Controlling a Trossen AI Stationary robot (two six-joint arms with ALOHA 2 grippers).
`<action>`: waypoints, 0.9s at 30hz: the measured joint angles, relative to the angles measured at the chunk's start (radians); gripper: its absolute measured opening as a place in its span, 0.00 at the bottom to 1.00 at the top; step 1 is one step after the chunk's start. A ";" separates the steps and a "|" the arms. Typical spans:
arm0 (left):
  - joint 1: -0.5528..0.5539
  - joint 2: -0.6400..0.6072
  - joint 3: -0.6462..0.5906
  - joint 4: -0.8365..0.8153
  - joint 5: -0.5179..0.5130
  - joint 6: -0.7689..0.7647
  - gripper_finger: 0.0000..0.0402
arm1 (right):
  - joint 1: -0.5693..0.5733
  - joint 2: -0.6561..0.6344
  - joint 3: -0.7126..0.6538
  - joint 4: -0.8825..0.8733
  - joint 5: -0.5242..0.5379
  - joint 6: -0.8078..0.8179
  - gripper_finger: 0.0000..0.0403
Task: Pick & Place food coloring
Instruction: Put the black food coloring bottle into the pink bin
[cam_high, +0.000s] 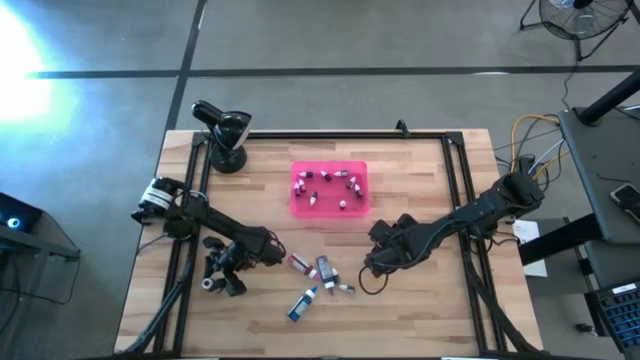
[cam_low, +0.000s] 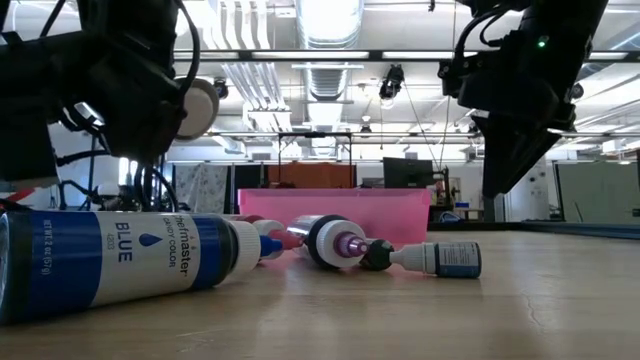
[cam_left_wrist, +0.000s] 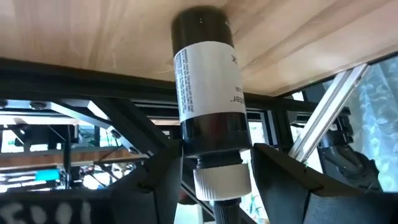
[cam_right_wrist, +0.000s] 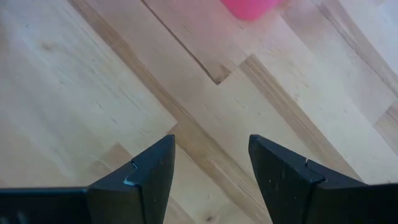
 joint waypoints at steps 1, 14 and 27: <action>0.000 0.000 0.003 -0.001 0.000 0.003 0.41 | 0.000 0.000 -0.002 0.000 0.000 0.000 0.50; -0.001 0.000 0.103 -0.205 -0.195 0.049 0.41 | -0.001 0.000 -0.013 0.025 0.000 0.001 0.50; 0.010 -0.032 0.252 -0.175 -0.217 0.000 0.41 | -0.001 0.000 -0.015 0.029 0.000 0.000 0.50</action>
